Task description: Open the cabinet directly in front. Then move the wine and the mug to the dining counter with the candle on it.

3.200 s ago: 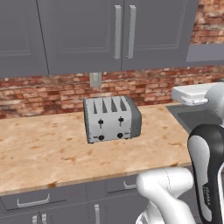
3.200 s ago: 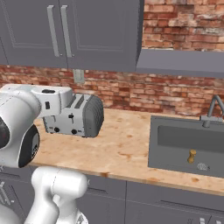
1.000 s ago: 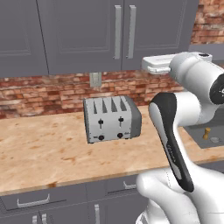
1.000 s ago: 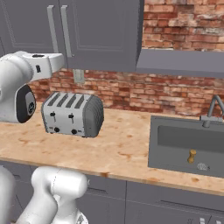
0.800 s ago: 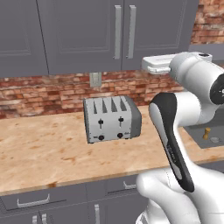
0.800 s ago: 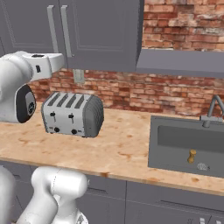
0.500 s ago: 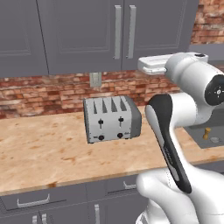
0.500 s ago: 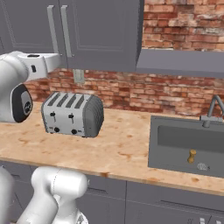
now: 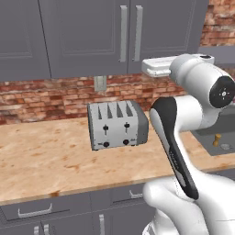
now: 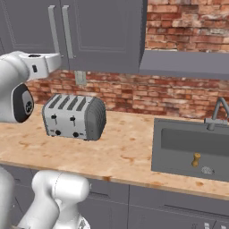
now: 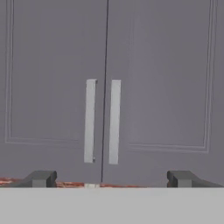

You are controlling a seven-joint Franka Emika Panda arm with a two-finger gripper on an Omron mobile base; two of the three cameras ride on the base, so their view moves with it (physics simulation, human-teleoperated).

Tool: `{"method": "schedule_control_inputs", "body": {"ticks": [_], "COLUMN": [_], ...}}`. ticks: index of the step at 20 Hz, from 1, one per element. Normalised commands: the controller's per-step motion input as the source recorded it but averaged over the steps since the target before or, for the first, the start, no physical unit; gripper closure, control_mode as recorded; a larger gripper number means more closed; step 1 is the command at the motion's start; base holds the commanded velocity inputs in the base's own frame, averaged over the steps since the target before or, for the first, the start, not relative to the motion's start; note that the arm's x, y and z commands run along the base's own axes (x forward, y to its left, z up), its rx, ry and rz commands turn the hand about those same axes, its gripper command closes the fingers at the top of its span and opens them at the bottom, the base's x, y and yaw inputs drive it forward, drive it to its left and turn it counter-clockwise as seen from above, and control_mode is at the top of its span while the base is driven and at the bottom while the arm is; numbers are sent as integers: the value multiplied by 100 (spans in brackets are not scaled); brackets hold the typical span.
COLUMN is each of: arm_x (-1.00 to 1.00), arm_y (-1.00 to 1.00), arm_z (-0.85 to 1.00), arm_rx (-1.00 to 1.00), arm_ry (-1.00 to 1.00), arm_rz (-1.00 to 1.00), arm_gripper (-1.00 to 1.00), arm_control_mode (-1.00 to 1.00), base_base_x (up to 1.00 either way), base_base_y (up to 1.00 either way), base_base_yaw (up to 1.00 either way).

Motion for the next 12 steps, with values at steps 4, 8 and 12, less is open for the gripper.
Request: {"method": "schedule_control_inputs", "body": {"ticks": [4, 8, 12], "arm_x": [38, 42, 67], "arm_y": [0, 0, -2], "arm_z": [0, 0, 0], "arm_rx": [0, 0, 0], "arm_ry": [3, 1, 7], "arm_rz": [0, 0, 0], "arm_gripper": [-100, -100, -100], "arm_control_mode": [-100, -100, -100], "base_base_x": [0, 0, 0], "base_base_y": [0, 0, 0], "base_base_yaw": [0, 0, 0]}}
